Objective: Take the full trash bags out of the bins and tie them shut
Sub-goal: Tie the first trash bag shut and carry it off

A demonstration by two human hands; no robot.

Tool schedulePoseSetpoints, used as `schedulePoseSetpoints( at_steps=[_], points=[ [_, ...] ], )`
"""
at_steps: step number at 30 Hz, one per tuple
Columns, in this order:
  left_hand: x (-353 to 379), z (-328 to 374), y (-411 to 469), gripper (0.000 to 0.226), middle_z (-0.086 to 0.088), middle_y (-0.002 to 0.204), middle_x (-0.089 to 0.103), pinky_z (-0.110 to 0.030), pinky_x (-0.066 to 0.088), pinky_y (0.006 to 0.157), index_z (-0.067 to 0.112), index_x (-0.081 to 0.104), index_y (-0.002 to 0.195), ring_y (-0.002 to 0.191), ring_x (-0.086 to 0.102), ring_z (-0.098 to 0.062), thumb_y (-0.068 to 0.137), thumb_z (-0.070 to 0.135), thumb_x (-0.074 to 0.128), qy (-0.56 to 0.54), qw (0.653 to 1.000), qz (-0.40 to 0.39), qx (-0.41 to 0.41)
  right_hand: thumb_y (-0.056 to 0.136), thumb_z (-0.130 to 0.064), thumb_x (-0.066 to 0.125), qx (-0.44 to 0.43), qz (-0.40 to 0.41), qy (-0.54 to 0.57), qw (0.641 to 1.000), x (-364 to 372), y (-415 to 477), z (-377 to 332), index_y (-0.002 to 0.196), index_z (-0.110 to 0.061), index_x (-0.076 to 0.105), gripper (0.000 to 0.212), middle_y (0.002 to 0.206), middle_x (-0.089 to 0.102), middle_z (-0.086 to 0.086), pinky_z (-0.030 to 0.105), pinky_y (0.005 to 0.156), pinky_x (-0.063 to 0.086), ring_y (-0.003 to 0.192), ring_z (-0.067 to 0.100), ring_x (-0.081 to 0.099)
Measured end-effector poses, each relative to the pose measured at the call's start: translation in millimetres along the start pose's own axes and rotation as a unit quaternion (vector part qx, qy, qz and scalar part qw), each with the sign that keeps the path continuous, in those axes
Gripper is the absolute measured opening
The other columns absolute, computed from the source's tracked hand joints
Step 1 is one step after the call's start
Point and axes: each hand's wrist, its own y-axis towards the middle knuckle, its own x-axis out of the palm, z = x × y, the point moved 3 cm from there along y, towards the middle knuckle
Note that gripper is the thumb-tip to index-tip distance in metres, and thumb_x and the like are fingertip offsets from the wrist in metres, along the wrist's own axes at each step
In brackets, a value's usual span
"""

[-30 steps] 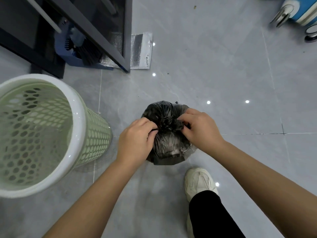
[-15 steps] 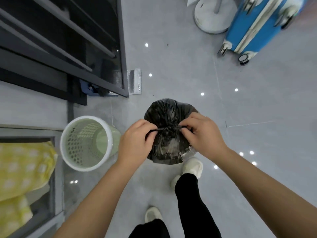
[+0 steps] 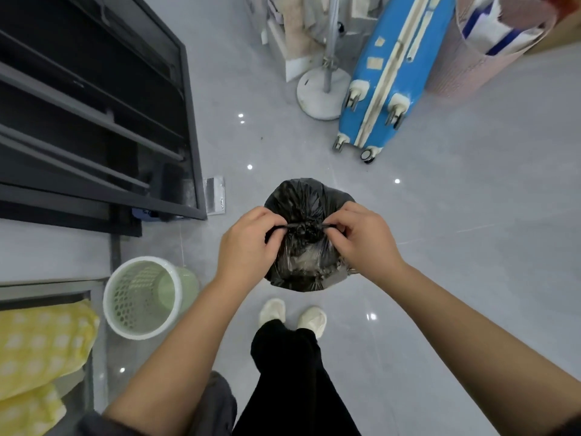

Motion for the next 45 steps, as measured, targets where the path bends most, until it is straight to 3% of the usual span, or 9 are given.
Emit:
schedulePoseSetpoints(
  at_steps=[3,8,17,21,24,28,32,38,45],
  points=[
    [1.3,36.8,26.9,0.011,0.013,0.092,0.063,-0.027,0.05,0.07,0.024,0.07,0.094,0.084,0.06,-0.008,0.087,0.023,0.062,0.005,1.0,-0.003,0.019,0.081,-0.013,0.068,0.013,0.018,-0.005,1.0,-41.5,5.8,9.2,0.09,-0.017,0.074,0.011,0.072,0.055,-0.006,0.033,0.062,0.051,0.063,0.014,0.055],
    [19.0,98.9,79.7,0.012,0.015,0.094,0.063,-0.024,0.049,0.07,0.025,0.071,0.096,0.084,0.059,-0.005,0.088,0.024,0.062,0.014,0.998,-0.021,0.051,0.083,-0.013,0.067,0.054,0.023,0.005,0.998,-105.5,20.9,42.6,0.092,-0.018,0.073,0.012,0.069,0.051,-0.008,0.035,0.067,0.051,0.068,0.014,0.055],
    [83.6,227.3,187.5,0.012,0.011,0.089,0.065,-0.021,0.048,0.066,0.023,0.074,0.094,0.08,0.06,-0.007,0.086,0.021,0.065,0.041,0.988,-0.059,0.138,0.082,-0.016,0.069,0.111,0.055,-0.012,0.992,-237.2,55.4,143.5,0.091,-0.02,0.075,0.011,0.069,0.05,-0.011,0.032,0.066,0.051,0.067,0.012,0.056],
    [124.6,298.1,230.9,0.014,0.005,0.08,0.062,-0.022,0.045,0.055,0.018,0.075,0.092,0.067,0.057,-0.012,0.087,0.019,0.062,0.055,0.975,-0.06,0.205,0.081,-0.015,0.069,0.124,0.091,-0.029,0.988,-301.3,62.5,200.5,0.092,-0.019,0.074,0.013,0.07,0.046,-0.015,0.032,0.066,0.05,0.064,0.011,0.054],
    [163.6,349.2,260.4,0.023,0.002,0.079,0.063,-0.021,0.044,0.057,0.014,0.075,0.093,0.066,0.059,-0.016,0.087,0.022,0.054,0.045,0.97,-0.057,0.231,0.081,-0.015,0.069,0.132,0.109,-0.038,0.984,-346.0,63.8,246.1,0.092,-0.019,0.073,0.013,0.066,0.041,-0.017,0.029,0.065,0.045,0.061,0.009,0.05],
    [227.3,425.4,294.5,0.016,-0.001,0.081,0.064,-0.028,0.05,0.06,0.012,0.074,0.094,0.071,0.061,-0.02,0.086,0.016,0.061,0.044,0.971,-0.057,0.226,0.081,-0.014,0.069,0.146,0.131,-0.048,0.979,-410.2,60.8,320.6,0.09,-0.018,0.073,0.011,0.064,0.04,-0.018,0.026,0.06,0.043,0.062,0.011,0.051],
    [290.0,514.1,319.4,0.015,-0.001,0.078,0.063,-0.037,0.053,0.058,0.014,0.074,0.093,0.069,0.061,-0.022,0.086,0.017,0.062,0.045,0.975,-0.067,0.207,0.08,-0.015,0.069,0.161,0.122,-0.047,0.978,-485.9,50.6,397.9,0.088,-0.018,0.073,0.009,0.07,0.05,-0.011,0.029,0.067,0.045,0.067,0.017,0.057],
    [366.4,628.2,364.6,0.013,0.002,0.076,0.061,-0.032,0.05,0.055,0.017,0.075,0.091,0.067,0.059,-0.019,0.087,0.019,0.062,0.05,0.975,-0.074,0.204,0.082,-0.016,0.067,0.181,0.113,-0.057,0.975,-589.0,53.3,498.4,0.089,-0.018,0.073,0.01,0.072,0.05,-0.012,0.023,0.065,0.036,0.066,0.013,0.053],
    [457.7,740.3,455.6,0.019,-0.001,0.077,0.064,-0.03,0.049,0.056,0.015,0.074,0.09,0.067,0.061,-0.021,0.086,0.021,0.057,0.041,0.963,-0.094,0.25,0.081,-0.014,0.067,0.214,0.151,-0.048,0.964,-692.5,83.0,614.8,0.086,-0.019,0.073,0.009,0.066,0.043,-0.017,0.022,0.059,0.036,0.064,0.01,0.05]
  ],
)
